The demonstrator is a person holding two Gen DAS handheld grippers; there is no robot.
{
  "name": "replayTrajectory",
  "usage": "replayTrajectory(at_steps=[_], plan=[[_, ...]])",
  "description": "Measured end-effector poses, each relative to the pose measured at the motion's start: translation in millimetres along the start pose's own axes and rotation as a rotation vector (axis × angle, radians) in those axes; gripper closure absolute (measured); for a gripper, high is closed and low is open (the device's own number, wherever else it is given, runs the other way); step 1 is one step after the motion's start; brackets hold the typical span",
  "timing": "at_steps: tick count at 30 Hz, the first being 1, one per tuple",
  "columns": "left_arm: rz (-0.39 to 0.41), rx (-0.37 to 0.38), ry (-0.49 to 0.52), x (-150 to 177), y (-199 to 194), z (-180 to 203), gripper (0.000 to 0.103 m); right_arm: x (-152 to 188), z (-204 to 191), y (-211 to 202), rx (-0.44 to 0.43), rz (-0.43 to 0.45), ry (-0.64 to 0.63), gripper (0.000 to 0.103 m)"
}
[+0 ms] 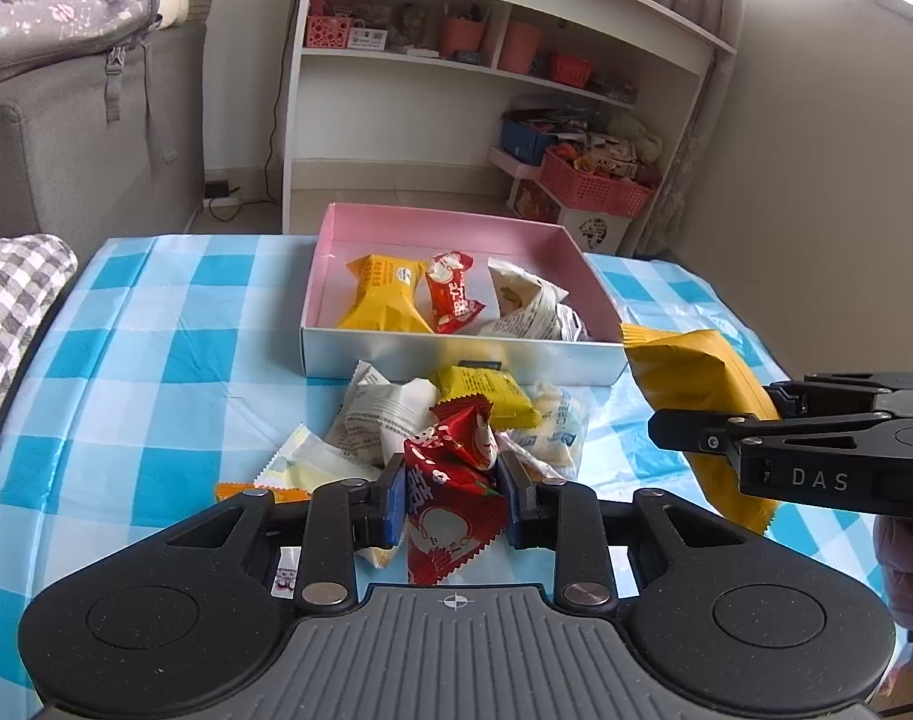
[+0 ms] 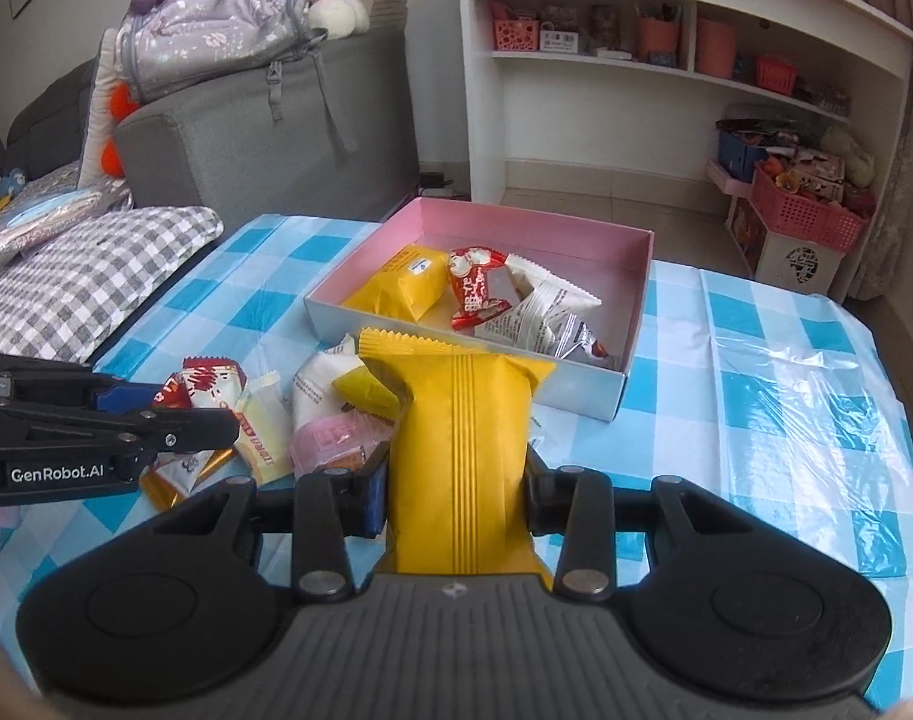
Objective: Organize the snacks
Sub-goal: 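Carry both packs into the pink box and open both grippers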
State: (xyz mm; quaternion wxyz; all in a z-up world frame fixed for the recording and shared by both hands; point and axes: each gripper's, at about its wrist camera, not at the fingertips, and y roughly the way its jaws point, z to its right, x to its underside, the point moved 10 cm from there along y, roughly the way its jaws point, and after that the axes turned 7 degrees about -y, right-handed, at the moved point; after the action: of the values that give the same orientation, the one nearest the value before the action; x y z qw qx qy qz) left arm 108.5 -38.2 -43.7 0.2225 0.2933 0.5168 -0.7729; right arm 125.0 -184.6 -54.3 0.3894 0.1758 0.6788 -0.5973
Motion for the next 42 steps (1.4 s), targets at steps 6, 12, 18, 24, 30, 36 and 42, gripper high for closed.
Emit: replayTrajectory(at_steps=[6, 12, 18, 24, 30, 36, 42], plan=[[0.024, -0.004, -0.08, -19, 13, -3, 0.075, -12, 15, 15, 0.038, 0.008, 0.065, 0.066], [0.003, 0.006, -0.118, -39, 37, 1, 0.075, -23, 27, 32, 0.047, -0.007, 0.118, 0.066], [-0.031, -0.007, -0.094, -71, 82, 2, 0.075, -47, 60, 52, 0.082, 0.012, 0.185, 0.066], [-0.079, -0.032, -0.028, -87, 130, 9, 0.075, -66, 83, 86, 0.104, -0.001, 0.185, 0.066], [-0.117, -0.073, 0.009, -86, 166, 7, 0.075, -80, 93, 116, 0.121, -0.031, 0.113, 0.066], [-0.123, -0.105, -0.011, -94, 192, -7, 0.075, -85, 96, 142, 0.144, -0.078, 0.009, 0.066], [-0.094, -0.12, -0.009, -108, 210, -11, 0.076, -88, 101, 153, 0.143, -0.103, -0.021, 0.066]])
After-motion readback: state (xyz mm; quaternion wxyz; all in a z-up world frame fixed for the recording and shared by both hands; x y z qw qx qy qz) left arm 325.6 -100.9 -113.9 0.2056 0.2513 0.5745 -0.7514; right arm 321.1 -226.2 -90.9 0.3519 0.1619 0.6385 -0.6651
